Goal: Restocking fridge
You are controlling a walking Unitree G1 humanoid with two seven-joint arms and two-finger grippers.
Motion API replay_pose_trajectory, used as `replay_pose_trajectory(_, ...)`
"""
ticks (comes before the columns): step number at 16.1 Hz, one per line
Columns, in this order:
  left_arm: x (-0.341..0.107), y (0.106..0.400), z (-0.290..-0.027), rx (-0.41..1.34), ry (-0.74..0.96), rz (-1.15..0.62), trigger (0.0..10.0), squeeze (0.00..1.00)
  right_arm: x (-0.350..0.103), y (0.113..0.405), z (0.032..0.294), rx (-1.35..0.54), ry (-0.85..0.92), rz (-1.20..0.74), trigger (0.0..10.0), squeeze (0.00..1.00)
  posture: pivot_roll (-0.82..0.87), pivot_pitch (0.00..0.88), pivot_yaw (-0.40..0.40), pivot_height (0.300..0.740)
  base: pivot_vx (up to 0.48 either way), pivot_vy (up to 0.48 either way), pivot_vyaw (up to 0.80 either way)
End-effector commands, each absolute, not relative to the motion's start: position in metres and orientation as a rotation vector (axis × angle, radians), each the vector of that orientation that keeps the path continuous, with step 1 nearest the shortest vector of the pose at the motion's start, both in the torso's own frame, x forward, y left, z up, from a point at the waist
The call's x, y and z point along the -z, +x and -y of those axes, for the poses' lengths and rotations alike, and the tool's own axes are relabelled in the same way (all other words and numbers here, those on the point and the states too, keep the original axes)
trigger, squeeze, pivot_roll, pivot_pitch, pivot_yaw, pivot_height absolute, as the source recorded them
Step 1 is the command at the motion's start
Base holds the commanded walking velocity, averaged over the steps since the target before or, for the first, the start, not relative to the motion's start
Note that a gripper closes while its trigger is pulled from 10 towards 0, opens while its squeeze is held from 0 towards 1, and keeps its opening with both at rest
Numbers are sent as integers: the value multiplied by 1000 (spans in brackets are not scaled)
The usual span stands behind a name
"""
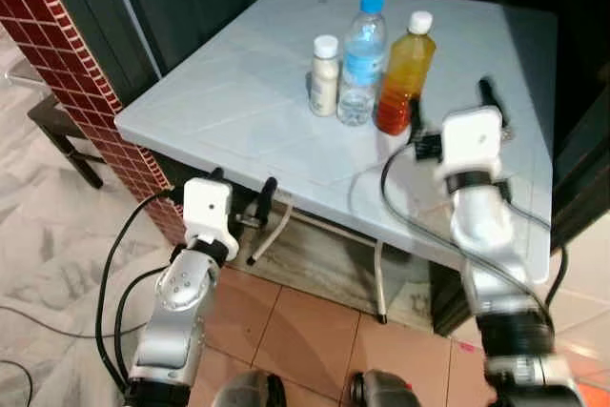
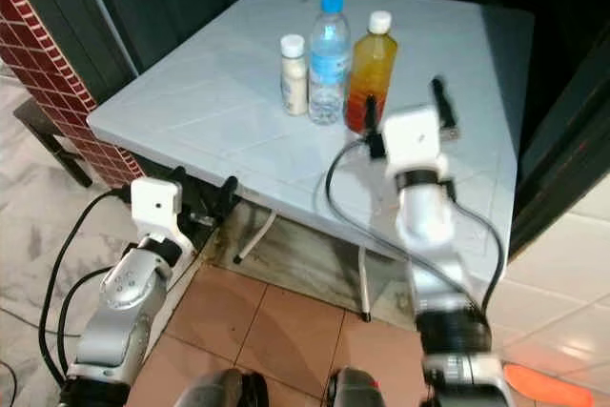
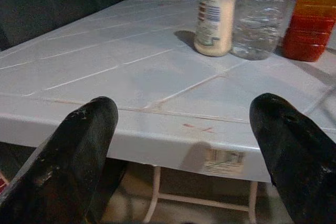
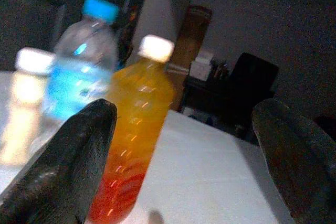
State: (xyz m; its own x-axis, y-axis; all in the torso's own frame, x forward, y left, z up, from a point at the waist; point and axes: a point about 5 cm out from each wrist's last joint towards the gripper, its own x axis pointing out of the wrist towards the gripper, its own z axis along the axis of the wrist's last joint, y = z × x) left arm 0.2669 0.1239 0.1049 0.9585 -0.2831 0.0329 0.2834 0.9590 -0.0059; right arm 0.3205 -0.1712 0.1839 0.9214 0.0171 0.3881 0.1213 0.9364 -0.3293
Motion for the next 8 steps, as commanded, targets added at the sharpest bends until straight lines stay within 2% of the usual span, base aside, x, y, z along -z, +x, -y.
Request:
replay_pose_trajectory(1,-107,267,-124,295,0,31,10000,0,-186,324,170,59,-312,400,10000,0,42,99,93,740,0,0,0)
replay_pose_trajectory(3,-106,262,-122,326,10,20,10000,0,-194,335,164,19,-239,414,10000,0,63,106,118,740,0,0,0)
replay_pose_trajectory(8,-105,251,-123,367,29,-4,10000,0,-218,357,150,-31,-183,477,10000,0,97,123,143,740,0,0,0)
